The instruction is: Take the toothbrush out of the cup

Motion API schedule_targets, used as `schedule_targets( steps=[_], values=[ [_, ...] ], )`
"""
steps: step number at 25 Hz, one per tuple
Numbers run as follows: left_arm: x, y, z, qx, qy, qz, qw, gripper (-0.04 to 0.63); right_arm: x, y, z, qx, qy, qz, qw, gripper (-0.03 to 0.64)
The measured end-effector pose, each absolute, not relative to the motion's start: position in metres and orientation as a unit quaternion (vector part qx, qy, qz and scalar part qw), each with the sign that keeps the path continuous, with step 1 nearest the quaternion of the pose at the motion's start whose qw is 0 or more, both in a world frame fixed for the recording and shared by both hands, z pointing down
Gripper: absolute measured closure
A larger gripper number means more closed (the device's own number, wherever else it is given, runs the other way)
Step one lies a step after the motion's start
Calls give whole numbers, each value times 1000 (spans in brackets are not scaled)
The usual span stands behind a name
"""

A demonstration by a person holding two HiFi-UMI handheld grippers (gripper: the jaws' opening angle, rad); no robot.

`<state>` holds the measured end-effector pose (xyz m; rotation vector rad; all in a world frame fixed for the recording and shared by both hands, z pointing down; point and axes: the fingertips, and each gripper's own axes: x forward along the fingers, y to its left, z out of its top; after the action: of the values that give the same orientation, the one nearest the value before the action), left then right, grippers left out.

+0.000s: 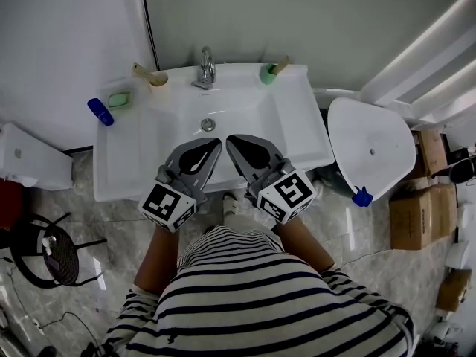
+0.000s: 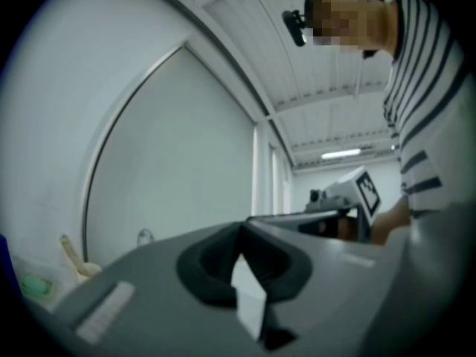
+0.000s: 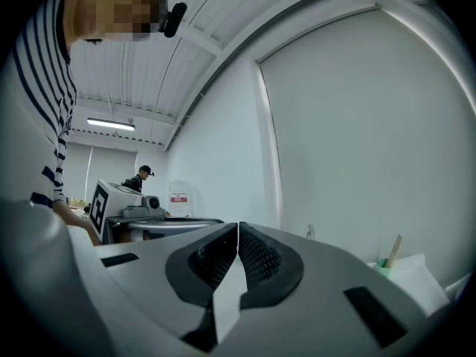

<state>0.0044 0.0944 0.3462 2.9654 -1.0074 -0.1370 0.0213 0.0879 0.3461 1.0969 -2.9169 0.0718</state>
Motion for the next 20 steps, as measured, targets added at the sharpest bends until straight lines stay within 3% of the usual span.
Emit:
schedule_targets(
  steps=[20],
  values=[
    [43, -30, 357, 933, -359, -16, 15, 589, 61, -36, 358, 322, -946, 30, 21, 609]
  ],
)
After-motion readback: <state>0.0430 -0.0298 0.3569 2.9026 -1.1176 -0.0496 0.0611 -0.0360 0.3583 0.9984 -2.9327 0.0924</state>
